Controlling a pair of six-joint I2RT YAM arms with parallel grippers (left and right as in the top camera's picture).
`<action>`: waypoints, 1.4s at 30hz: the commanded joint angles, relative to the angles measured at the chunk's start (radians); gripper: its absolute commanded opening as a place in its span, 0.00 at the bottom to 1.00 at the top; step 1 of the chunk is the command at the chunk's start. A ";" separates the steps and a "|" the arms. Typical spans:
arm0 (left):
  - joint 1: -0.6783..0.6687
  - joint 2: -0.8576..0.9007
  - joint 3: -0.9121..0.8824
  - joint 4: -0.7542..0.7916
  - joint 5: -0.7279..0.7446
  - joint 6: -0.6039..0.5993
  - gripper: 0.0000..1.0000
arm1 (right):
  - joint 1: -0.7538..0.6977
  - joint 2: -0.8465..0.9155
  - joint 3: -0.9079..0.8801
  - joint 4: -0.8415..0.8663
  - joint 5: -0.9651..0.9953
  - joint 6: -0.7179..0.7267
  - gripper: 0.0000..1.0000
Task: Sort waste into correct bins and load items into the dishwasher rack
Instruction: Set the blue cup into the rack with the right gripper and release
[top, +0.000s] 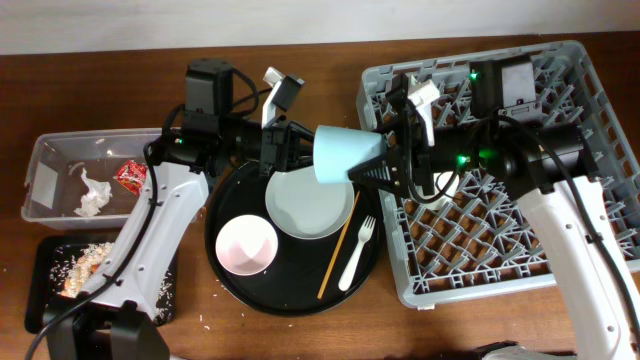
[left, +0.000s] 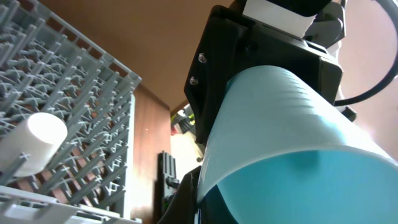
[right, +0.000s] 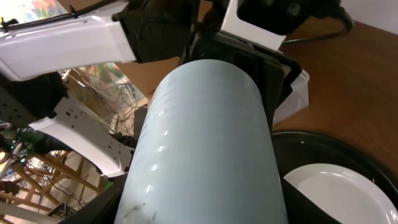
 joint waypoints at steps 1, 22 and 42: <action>0.024 -0.002 -0.035 0.013 -0.049 0.000 0.12 | -0.004 -0.006 0.017 0.046 0.152 -0.005 0.57; 0.102 -0.002 -0.035 -0.499 -0.818 0.002 0.18 | -0.004 0.235 0.017 0.102 1.311 0.256 0.52; -0.023 -0.002 -0.035 -0.505 -1.005 -0.007 0.22 | -0.121 0.436 0.018 0.113 1.178 0.252 0.96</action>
